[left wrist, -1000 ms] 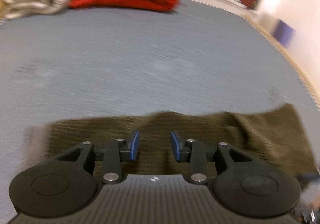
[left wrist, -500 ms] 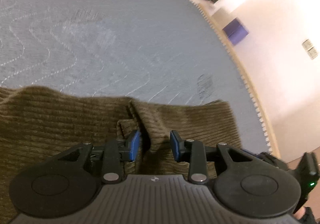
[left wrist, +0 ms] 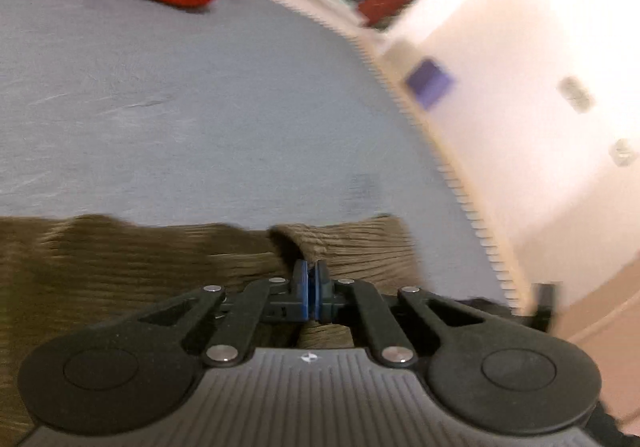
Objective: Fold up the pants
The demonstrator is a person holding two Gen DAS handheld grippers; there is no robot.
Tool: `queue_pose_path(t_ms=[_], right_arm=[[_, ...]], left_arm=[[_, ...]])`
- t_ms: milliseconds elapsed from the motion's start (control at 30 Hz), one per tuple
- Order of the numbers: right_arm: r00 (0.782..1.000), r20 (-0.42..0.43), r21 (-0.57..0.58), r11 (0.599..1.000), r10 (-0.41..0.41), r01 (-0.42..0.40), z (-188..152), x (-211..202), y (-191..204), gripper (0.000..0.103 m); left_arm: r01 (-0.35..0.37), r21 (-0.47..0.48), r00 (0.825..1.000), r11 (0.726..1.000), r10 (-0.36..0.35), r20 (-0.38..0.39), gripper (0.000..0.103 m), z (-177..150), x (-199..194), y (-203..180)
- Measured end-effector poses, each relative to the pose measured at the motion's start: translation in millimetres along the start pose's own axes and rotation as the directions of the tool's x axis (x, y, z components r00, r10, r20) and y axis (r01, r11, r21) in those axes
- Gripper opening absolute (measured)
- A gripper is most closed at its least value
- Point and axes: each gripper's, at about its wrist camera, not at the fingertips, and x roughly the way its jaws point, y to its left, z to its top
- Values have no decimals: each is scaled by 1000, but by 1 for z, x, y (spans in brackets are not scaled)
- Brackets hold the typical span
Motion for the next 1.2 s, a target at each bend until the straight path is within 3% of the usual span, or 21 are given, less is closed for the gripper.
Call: queue_pose_path(t_ms=[67, 100, 133, 167, 200, 233, 333, 400, 500, 667, 733, 967, 1033, 1133, 1200], right_arm=[[1000, -11, -2, 1000, -18, 18, -1, 3, -1, 84], [999, -20, 0, 1000, -30, 30, -1, 5, -2, 84], [999, -27, 7, 999, -40, 41, -1, 7, -4, 84], [998, -31, 19, 999, -47, 48, 0, 8, -6, 85], [998, -34, 31, 998, -49, 50, 2, 8, -9, 85], [998, -36, 44, 998, -47, 49, 2, 8, -11, 85], [999, -44, 81, 996, -32, 35, 4, 8, -18, 86], [997, -76, 87, 996, -5, 11, 1, 10, -21, 91], [990, -133, 112, 993, 50, -35, -5, 14, -24, 92], [981, -156, 204, 975, 117, -84, -10, 17, -38, 92], [980, -155, 212, 973, 121, -86, -11, 16, -38, 92], [982, -152, 199, 976, 113, -82, -9, 14, -33, 92], [982, -150, 198, 977, 112, -81, -9, 15, -32, 92], [985, -139, 197, 977, 107, -78, -11, 12, -32, 91], [987, -120, 198, 976, 110, -85, -10, 8, -31, 91]], left_arm=[[-127, -7, 989, 992, 126, -78, 4, -2, 24, 17], [-145, -33, 983, 989, 140, -115, 7, -3, 34, 28], [-151, -60, 980, 987, 141, -140, 18, -2, 42, 35], [-149, -83, 978, 985, 135, -156, 26, -1, 50, 42], [-139, -96, 979, 986, 122, -162, 45, 0, 56, 46], [-110, -113, 982, 988, 90, -167, 55, 0, 63, 48], [-4, -151, 985, 989, -22, -174, 65, 0, 79, 46], [-29, -131, 983, 991, 5, -182, 69, -3, 88, 39], [-70, -83, 982, 994, 54, -184, 69, -6, 98, 32], [-121, 4, 979, 993, 120, -164, 66, -9, 103, 20], [-134, 26, 979, 991, 137, -153, 53, -11, 99, 17], [-153, 70, 978, 986, 161, -134, 28, -14, 87, 11], [-159, 107, 978, 981, 172, -122, 17, -14, 84, 5], [-154, 130, 984, 979, 165, -73, 13, -7, 70, -5], [-138, 127, 990, 982, 135, 30, 13, 7, 47, -11]])
